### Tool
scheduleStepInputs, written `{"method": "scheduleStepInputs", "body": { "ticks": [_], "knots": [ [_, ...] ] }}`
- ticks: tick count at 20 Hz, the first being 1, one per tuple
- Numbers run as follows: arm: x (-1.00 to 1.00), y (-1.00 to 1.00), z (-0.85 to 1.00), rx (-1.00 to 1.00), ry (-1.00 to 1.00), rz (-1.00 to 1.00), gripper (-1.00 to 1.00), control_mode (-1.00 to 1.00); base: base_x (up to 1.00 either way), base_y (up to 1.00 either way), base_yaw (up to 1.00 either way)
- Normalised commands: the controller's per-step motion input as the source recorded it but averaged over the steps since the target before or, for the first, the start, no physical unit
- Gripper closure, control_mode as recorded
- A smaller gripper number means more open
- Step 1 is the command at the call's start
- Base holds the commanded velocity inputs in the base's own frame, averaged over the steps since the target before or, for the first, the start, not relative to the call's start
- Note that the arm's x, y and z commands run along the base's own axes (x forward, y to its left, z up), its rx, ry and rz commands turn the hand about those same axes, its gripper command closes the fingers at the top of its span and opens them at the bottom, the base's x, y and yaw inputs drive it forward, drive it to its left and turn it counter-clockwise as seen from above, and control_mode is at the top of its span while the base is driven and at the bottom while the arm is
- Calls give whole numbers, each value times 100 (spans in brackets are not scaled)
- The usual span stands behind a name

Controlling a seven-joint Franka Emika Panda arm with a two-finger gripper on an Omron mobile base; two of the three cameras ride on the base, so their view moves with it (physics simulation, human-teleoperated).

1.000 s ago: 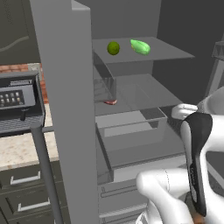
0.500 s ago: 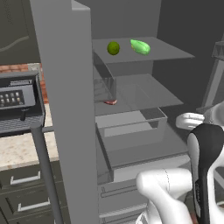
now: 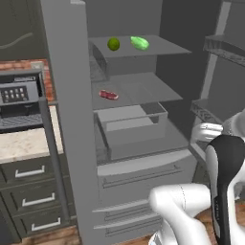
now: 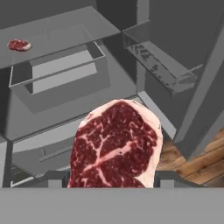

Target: Gather the lime and corn from the fridge and place them on a tray on the dining counter. Then gather the steaks from the fridge and place them on the other tray.

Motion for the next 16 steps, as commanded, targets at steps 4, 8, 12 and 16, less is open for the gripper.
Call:
{"method": "scheduleStepInputs", "body": {
  "ticks": [4, 8, 12, 16],
  "knots": [
    [0, 0, 0, 0, 0, 0, 100, 100, -65, 19, -9],
    [0, 0, 0, 0, 0, 0, 100, 100, -56, 12, -15],
    [0, 0, 0, 0, 0, 0, 100, 100, -61, 5, -27],
    [0, 0, 0, 0, 0, 0, 100, 100, -57, 0, -37]
  ]
}}
